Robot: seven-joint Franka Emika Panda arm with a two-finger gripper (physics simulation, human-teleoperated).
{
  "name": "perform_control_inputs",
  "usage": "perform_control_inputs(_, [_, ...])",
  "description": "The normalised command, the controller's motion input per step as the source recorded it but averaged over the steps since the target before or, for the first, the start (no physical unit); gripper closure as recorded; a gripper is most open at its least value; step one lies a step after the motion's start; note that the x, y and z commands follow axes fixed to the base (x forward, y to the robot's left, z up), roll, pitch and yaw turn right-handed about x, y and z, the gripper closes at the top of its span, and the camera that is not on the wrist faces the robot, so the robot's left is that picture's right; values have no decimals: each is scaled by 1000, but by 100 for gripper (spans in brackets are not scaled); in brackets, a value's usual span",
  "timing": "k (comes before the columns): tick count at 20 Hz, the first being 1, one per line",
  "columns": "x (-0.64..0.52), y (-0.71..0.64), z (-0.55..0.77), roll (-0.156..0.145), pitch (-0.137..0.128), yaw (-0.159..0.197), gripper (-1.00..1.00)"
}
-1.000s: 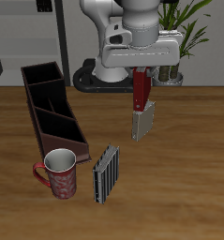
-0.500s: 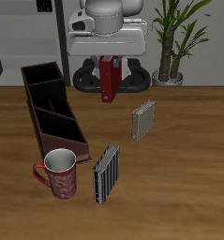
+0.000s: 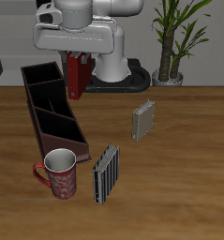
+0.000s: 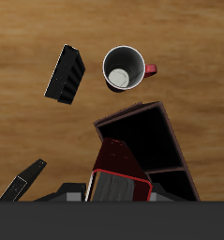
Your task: Place the red book into the right desk caddy's left compartment and place the red mug into the right desk caddy's right compartment
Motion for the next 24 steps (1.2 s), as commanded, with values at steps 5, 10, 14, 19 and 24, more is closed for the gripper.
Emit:
perform_control_inputs(5, [4,-312,-19,5,8,18,100])
perform_control_inputs(10, [-6,-264,-51,21,20,38,100])
perform_control_inputs(14, [35,-152,53,16,-10,33,100])
perform_control_inputs(19, [107,-81,27,15,-16,11,100])
perform_control_inputs(24, [108,94,-105,30,-1,19,100])
